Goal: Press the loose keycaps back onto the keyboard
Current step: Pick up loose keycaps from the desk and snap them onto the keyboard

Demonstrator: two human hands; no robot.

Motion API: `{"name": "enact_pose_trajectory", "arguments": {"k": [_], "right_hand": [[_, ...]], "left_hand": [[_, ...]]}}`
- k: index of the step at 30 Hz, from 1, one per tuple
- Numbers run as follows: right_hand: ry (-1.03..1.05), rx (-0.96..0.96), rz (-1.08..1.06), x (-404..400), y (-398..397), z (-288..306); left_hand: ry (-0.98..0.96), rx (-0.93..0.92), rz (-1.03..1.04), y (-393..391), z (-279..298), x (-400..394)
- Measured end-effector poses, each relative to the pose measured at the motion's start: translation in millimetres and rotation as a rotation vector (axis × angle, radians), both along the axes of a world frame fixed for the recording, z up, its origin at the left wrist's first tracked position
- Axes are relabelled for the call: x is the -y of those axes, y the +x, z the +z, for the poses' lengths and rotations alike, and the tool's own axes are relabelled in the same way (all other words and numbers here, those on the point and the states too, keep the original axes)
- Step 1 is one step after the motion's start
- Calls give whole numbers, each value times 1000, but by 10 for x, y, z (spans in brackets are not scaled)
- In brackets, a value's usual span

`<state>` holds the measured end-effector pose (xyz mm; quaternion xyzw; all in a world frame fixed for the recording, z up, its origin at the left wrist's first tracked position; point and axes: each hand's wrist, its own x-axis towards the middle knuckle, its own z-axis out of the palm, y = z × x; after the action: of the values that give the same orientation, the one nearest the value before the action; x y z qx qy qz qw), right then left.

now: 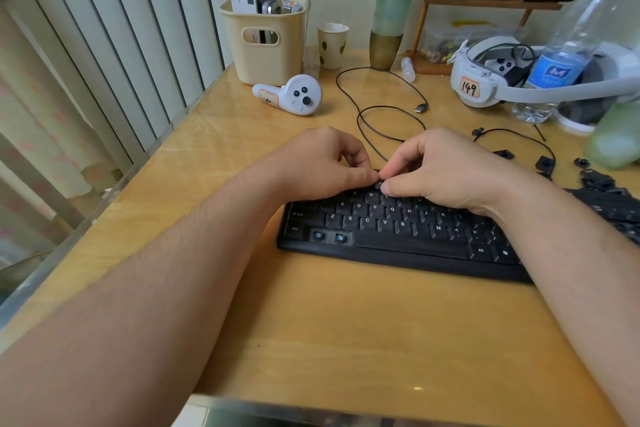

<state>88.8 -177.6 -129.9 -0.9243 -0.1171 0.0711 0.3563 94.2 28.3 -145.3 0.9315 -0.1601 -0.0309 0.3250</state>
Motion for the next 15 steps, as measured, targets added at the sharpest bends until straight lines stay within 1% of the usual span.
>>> {"name": "enact_pose_trajectory", "arguments": {"k": [15], "right_hand": [[-32, 8, -12, -21, -45, 0]], "left_hand": [[27, 31, -1, -13, 25, -7]]}}
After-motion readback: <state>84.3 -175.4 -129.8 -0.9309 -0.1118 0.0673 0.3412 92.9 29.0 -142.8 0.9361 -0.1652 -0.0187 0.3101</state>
